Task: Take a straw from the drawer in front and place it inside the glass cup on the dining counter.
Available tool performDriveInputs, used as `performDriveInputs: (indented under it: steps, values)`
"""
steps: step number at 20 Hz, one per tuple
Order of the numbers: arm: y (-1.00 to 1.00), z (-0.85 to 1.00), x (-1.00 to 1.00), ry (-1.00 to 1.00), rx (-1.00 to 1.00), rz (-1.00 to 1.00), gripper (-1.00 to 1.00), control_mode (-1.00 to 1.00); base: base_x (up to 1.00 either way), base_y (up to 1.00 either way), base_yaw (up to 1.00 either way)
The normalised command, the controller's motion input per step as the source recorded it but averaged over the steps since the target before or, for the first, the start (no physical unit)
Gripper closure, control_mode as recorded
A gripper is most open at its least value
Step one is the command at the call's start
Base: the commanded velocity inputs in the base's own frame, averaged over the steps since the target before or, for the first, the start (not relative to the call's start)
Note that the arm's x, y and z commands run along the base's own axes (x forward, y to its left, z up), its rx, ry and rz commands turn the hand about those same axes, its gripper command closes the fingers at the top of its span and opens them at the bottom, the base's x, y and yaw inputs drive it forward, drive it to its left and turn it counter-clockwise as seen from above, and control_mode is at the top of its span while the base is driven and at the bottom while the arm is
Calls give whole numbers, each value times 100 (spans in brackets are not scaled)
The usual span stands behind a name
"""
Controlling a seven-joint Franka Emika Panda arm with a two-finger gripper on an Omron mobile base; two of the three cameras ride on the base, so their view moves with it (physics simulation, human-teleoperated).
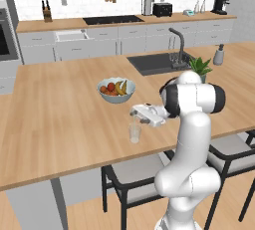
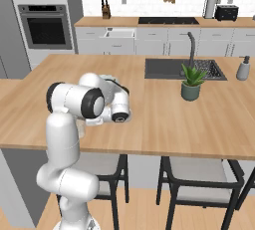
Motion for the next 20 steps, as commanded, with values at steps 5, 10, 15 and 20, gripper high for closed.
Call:
performDriveInputs:
  steps: [5,10,15,20]
  values:
    - [-16,43,-4,-27,0,0,-100,-100,0,0,0]
    - [-7,64,-2,-37,-9,-9,-100,-100,0,0,0]
    - [0,55,-2,-41,-14,-6,-100,-100,0,0,0]
    - [0,41,-62,-61,-25,0,-100,-100,0,0,0]
